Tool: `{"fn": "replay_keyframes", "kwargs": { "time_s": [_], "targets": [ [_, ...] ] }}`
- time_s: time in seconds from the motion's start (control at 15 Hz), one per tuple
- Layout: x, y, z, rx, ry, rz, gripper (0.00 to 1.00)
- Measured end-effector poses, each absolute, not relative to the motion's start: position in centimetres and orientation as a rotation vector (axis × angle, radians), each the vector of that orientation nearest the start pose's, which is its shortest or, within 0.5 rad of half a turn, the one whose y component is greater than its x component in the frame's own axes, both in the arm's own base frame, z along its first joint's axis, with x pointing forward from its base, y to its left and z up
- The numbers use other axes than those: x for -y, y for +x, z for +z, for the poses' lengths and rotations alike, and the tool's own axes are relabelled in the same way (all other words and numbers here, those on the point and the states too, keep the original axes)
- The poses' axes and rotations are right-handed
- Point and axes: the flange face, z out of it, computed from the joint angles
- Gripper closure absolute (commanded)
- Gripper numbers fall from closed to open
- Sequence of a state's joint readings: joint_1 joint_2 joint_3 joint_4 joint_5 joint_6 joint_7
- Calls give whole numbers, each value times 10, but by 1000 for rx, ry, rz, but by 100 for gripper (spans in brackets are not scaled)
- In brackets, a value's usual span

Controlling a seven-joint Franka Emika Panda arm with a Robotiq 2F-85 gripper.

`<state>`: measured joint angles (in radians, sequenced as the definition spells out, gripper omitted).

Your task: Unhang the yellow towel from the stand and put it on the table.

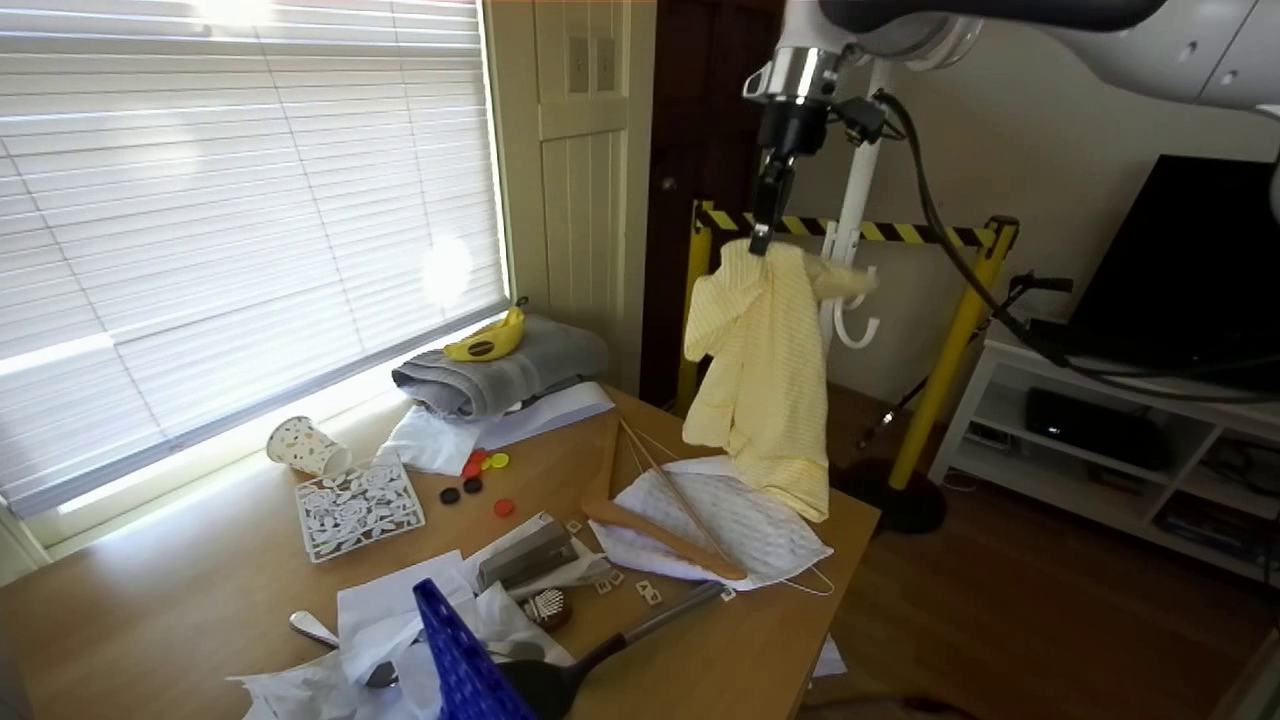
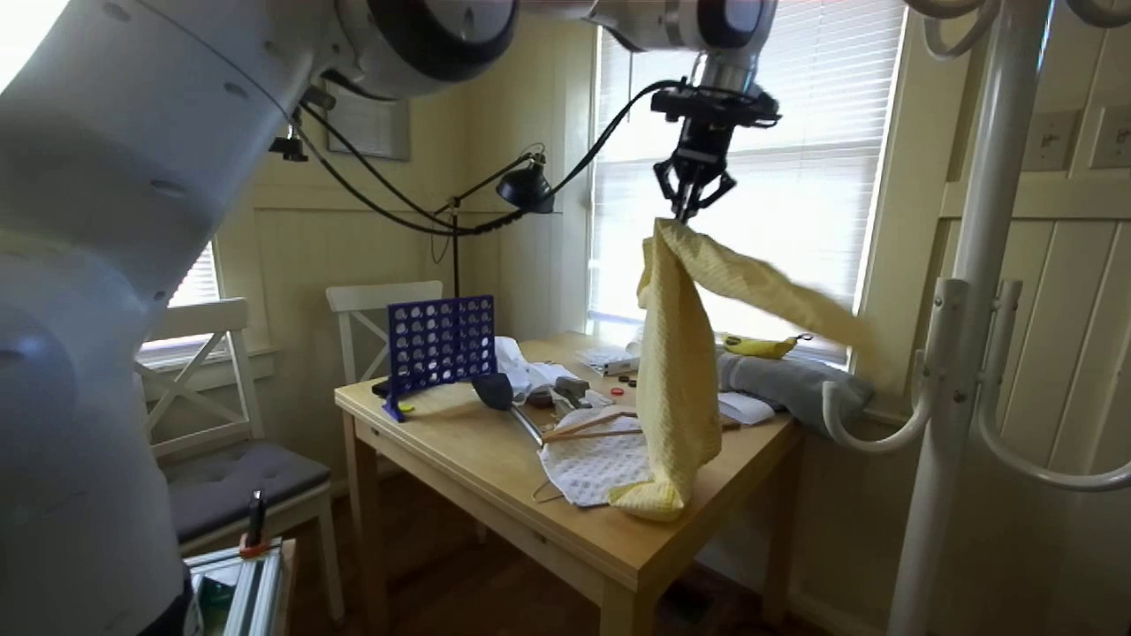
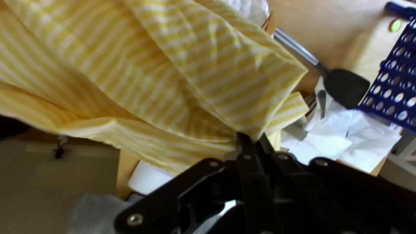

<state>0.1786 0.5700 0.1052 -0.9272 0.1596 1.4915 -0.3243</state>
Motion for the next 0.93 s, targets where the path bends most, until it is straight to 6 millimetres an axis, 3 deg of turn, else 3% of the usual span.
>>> {"fn": "replay_keyframes", "kwargs": {
  "time_s": [0.27, 0.47, 0.53, 0.6, 0.93],
  "targets": [
    [-254, 673, 492, 1073, -2680, 274, 98],
    [-264, 674, 465, 1205, -2613, 382, 98],
    [-261, 677, 461, 1229, -2608, 379, 69],
    [-256, 681, 459, 1252, -2598, 374, 68],
    [-234, 679, 444, 1374, -2436, 493, 35]
  ]
}}
